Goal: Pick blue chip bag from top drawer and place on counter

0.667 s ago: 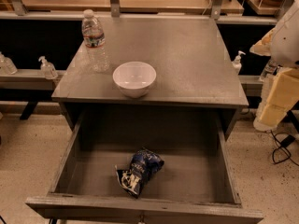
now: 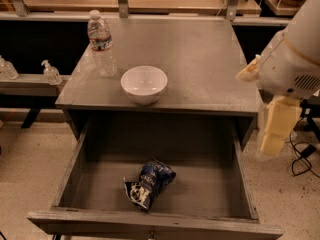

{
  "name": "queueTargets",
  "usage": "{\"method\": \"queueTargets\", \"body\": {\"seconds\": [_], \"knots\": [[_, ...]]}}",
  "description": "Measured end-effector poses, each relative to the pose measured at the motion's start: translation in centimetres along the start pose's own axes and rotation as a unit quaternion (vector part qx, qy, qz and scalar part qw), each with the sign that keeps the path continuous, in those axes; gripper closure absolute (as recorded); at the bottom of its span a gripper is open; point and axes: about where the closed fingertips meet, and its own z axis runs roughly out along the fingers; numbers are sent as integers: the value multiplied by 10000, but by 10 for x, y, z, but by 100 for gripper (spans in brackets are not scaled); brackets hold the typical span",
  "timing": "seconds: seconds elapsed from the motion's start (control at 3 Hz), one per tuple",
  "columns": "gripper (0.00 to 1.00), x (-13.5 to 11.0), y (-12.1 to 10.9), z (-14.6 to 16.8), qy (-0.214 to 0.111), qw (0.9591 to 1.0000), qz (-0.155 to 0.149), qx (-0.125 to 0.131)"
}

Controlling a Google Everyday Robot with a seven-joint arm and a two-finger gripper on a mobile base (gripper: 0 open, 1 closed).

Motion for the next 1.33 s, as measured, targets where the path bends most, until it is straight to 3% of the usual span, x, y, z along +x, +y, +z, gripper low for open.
{"method": "queueTargets", "body": {"seconds": [0.33,0.67,1.0,1.33], "knots": [[0,-42,64,68,-204,9867,-1395,-806],[0,-42,64,68,-204,9867,-1395,-806],[0,-61,54,85,-487,9783,-1898,-679],[0,-119,38,139,-1063,9394,-3249,-248]]}}
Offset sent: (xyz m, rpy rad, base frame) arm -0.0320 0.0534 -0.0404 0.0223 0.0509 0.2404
